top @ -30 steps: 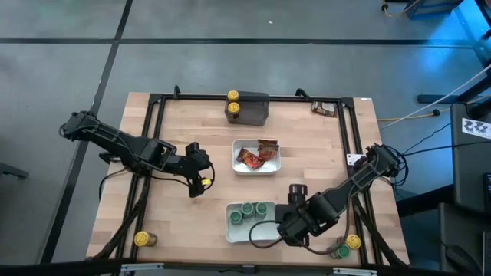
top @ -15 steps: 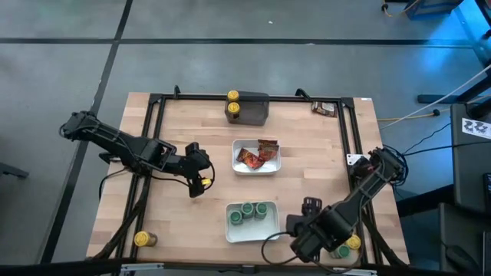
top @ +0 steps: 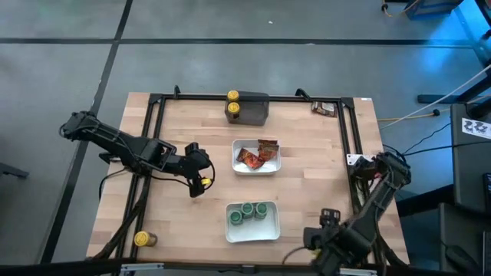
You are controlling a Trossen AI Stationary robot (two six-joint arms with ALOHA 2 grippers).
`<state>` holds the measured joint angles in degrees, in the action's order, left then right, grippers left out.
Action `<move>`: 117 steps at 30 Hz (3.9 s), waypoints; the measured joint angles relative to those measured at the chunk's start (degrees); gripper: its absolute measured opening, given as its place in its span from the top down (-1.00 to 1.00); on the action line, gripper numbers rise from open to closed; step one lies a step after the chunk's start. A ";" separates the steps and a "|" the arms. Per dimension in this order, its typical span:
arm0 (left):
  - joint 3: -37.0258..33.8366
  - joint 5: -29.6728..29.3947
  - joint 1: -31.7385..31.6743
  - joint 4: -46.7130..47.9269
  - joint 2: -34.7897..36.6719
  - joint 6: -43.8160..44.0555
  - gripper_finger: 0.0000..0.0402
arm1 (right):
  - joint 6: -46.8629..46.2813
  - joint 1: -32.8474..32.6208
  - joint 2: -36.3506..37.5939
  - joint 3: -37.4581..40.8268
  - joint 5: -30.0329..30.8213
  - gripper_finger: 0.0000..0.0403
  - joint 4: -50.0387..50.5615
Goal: Sort spices by type
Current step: Put the green seasoning bottle into the bottom white bin
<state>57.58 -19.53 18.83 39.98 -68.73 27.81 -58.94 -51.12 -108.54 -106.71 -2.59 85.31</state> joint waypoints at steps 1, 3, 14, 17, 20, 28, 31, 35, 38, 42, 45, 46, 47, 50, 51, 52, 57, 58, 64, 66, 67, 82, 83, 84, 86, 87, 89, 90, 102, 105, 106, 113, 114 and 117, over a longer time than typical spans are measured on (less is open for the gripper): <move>0.00 0.01 -0.04 -0.07 0.00 0.00 -0.40 | -0.02 -1.00 -0.08 0.31 0.02 -0.81 0.26; 0.00 0.00 -0.09 -0.29 0.00 -0.30 -0.40 | -0.03 -2.93 -0.15 1.14 0.06 -0.81 0.50; 0.00 -0.04 -0.09 -0.39 0.00 -0.63 -0.40 | -3.23 -8.48 -0.15 4.19 -3.50 -0.81 0.42; 0.00 -0.13 -0.09 -0.45 -0.01 -0.61 -0.40 | -3.20 -9.86 -0.16 4.19 -1.72 -0.81 0.22; 0.00 -0.15 -0.09 -0.45 0.00 -0.59 -0.40 | -4.05 -10.96 -0.15 4.59 0.63 -0.81 -0.14; 0.00 -0.15 -0.09 -0.45 0.00 -0.66 -0.40 | -6.60 -12.34 -0.15 9.91 0.44 -0.81 -5.90; 0.00 -0.16 -0.09 -0.45 0.00 -0.72 -0.40 | -6.72 -12.27 -0.15 10.92 0.44 -0.81 -7.96; 0.00 -0.17 -0.09 -0.45 0.00 -0.76 -0.40 | -6.75 -12.29 -0.15 12.55 0.31 -0.81 -8.26; 0.00 -0.17 -0.09 -0.45 0.00 -0.76 -0.40 | -6.74 -12.80 -0.15 14.08 -0.49 -0.81 -9.23; 0.00 -0.17 -0.09 -0.50 0.00 -0.76 -0.40 | -6.62 -13.71 -0.10 17.12 -2.81 -0.81 -12.84; 0.00 -0.20 -0.09 -0.54 0.00 -0.76 -0.40 | -6.62 -14.22 -0.10 19.28 -2.96 -0.81 -14.76; 0.00 -0.20 -0.09 -0.52 0.00 -0.76 -0.40 | -6.62 -14.22 -0.10 19.92 -2.71 -0.81 -15.10; 0.00 -0.22 -0.09 -0.56 0.00 -0.76 -0.40 | -6.58 -14.22 -0.10 20.44 -2.54 -0.81 -15.25; 0.00 -0.24 -0.09 -0.62 0.00 -0.76 -0.40 | -5.82 -14.15 -0.10 21.82 -2.54 -0.81 -15.16; 0.00 -0.25 -0.11 -0.64 -0.02 -0.76 -0.40 | -5.15 -14.15 -0.10 22.08 -2.56 -0.81 -15.28; 0.00 -0.28 -0.11 -0.63 -0.01 -0.76 -0.40 | -4.45 -14.15 -0.10 22.21 -2.56 -0.81 -15.35; 0.00 -0.74 -0.13 -0.65 0.00 -0.76 -0.40 | -1.96 -14.15 -0.10 22.57 -1.14 -0.73 -15.43; 0.00 -0.80 -0.11 -0.65 -0.02 -0.76 -0.40 | -1.77 -14.15 -0.10 22.57 -0.59 -0.69 -15.43; 0.00 -1.24 -0.11 -0.67 -0.01 -0.76 -0.40 | -0.59 -14.13 -0.10 22.57 0.11 -0.45 -15.44; 0.00 -1.54 -0.13 -0.67 0.00 -0.76 -0.40 | -0.59 -14.13 -0.10 22.57 0.13 -0.37 -15.25; 0.00 -1.75 -0.13 -0.70 -0.02 -0.76 -0.40 | -0.59 -14.13 -0.10 22.57 0.13 -0.33 -15.23; 0.00 -2.23 -0.11 -0.76 0.00 -0.76 -0.40 | -2.32 -8.36 -0.06 22.13 0.24 -0.08 -14.62; 0.00 -2.23 -0.11 -0.77 -0.01 -0.76 -0.40 | -2.34 -7.47 -0.06 21.81 0.22 -0.08 -14.28; 0.00 -2.23 -0.11 -0.77 -0.01 -0.76 -0.40 | -2.24 -6.67 -0.04 21.41 0.16 -0.06 -13.91; 0.00 -2.23 -0.11 -0.78 0.00 -0.76 -0.40 | -0.92 -5.06 -0.04 20.23 0.17 -0.01 -12.71; 0.00 -2.23 -0.11 -0.76 -0.01 -0.76 -0.40 | 0.10 -4.26 -0.04 19.41 0.23 0.00 -11.88; 0.00 -2.23 -0.11 -0.76 -0.02 -0.76 -0.40 | 2.32 -2.79 -0.04 17.35 0.91 0.00 -9.47; 0.00 -2.21 -0.11 -0.76 0.00 -0.74 -0.40 | 3.21 -2.11 -0.04 16.21 1.55 0.00 -7.90; 0.00 -2.21 -0.10 -0.73 -0.02 -0.76 -0.40 | 10.02 6.08 0.05 0.07 14.23 0.00 2.78; 0.00 -2.21 -0.09 -0.71 0.00 -0.76 -0.40 | 11.78 8.20 0.07 -3.54 17.29 -0.01 2.24; 0.00 -2.21 -0.09 -0.65 -0.01 -0.76 -0.40 | 12.67 8.87 0.07 -4.49 18.05 -0.01 1.54; 0.00 -2.21 0.31 -0.78 -0.01 -0.84 -0.40 | 19.51 12.75 0.09 -6.02 19.33 -0.01 -7.23; 0.00 -2.19 0.31 -0.85 -0.01 -0.95 -0.40 | 20.33 13.24 0.07 -6.02 19.04 -0.01 -8.19; 0.00 -2.19 0.31 -0.86 -0.02 -0.97 -0.40 | 21.93 14.25 0.01 -6.02 18.48 -0.01 -10.76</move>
<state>57.58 -21.71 19.14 39.13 -68.75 26.84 -37.00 -36.87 -108.53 -112.73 15.89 74.56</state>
